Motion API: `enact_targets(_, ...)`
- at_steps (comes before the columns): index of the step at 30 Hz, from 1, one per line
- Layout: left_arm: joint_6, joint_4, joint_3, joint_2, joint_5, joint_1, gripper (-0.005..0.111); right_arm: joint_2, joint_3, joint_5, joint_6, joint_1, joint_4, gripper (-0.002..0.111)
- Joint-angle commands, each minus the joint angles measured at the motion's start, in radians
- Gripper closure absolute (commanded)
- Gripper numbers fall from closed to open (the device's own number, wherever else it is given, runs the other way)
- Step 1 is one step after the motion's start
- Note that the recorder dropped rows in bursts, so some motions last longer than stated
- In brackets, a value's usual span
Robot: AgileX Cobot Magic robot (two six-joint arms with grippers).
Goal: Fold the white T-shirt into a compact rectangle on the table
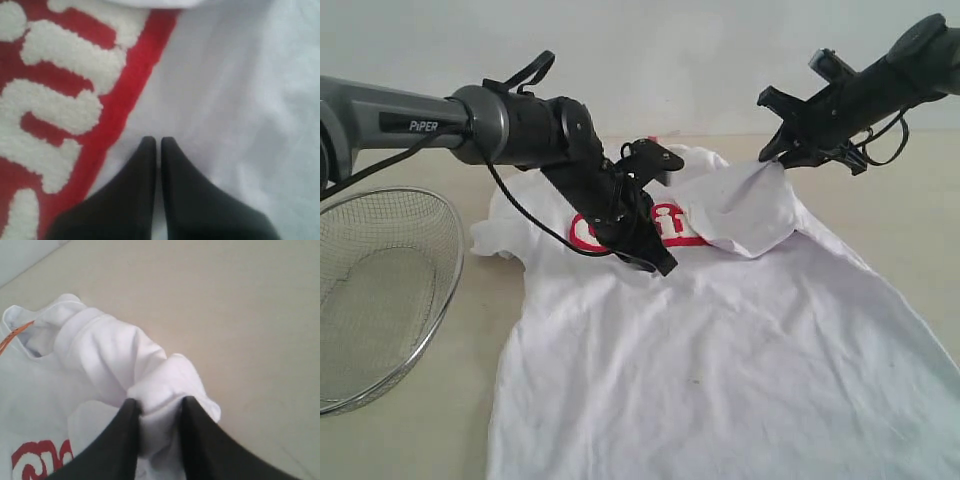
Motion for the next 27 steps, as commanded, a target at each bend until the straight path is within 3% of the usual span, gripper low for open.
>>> enact_targets(1,-0.007,0.015,0.012,0.049,0.086,-0.001,0.102,-0.006,-0.004,-0.044,-0.041,0.000,0.001,0.108)
enact_targets(12,-0.007,0.015,0.014,0.049,0.113,-0.001,0.102,-0.006,-0.044,-0.157,-0.082,-0.004,-0.022,0.108)
enact_targets(27,-0.003,0.015,0.014,0.049,0.125,-0.001,0.102,-0.006,-0.095,-0.062,-0.032,-0.072,-0.238,0.106)
